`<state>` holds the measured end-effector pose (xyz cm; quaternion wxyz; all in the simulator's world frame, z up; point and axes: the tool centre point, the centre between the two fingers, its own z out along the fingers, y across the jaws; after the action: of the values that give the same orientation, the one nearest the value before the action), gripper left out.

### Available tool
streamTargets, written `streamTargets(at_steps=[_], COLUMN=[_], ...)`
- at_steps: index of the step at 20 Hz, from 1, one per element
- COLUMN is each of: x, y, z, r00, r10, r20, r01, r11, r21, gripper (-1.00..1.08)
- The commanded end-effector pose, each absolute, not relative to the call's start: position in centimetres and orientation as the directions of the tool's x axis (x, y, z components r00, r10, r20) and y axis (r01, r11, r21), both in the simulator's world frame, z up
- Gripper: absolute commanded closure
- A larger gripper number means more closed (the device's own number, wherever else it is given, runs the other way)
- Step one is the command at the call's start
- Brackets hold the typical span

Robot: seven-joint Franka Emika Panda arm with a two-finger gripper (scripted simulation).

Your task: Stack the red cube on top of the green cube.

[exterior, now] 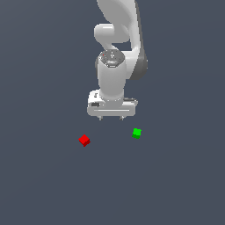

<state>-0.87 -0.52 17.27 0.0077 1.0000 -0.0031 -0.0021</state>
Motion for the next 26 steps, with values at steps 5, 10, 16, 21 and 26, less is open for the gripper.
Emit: streamTargets(at_steps=[5,10,16,21,26], x=[-0.7,0.2,1.8,3.1,3.6], y=[-0.8,-2.0,-4.9,-8.8,-12.2], z=[17.0,16.1,13.9,11.3,9.1], r00=[1.0,0.996,0.969,0.903,0.821], r10=[-0.023,-0.09,-0.247,-0.43,-0.571], r20=[-0.004,-0.003,-0.001,0.001,0.001], r01=[-0.022,-0.09,-0.247,-0.43,-0.571], r11=[-1.0,-0.996,-0.969,-0.903,-0.821], r21=[0.015,0.015,0.013,0.009,0.005], gripper=[-0.92,-0.92,-0.92,-0.92,-0.92])
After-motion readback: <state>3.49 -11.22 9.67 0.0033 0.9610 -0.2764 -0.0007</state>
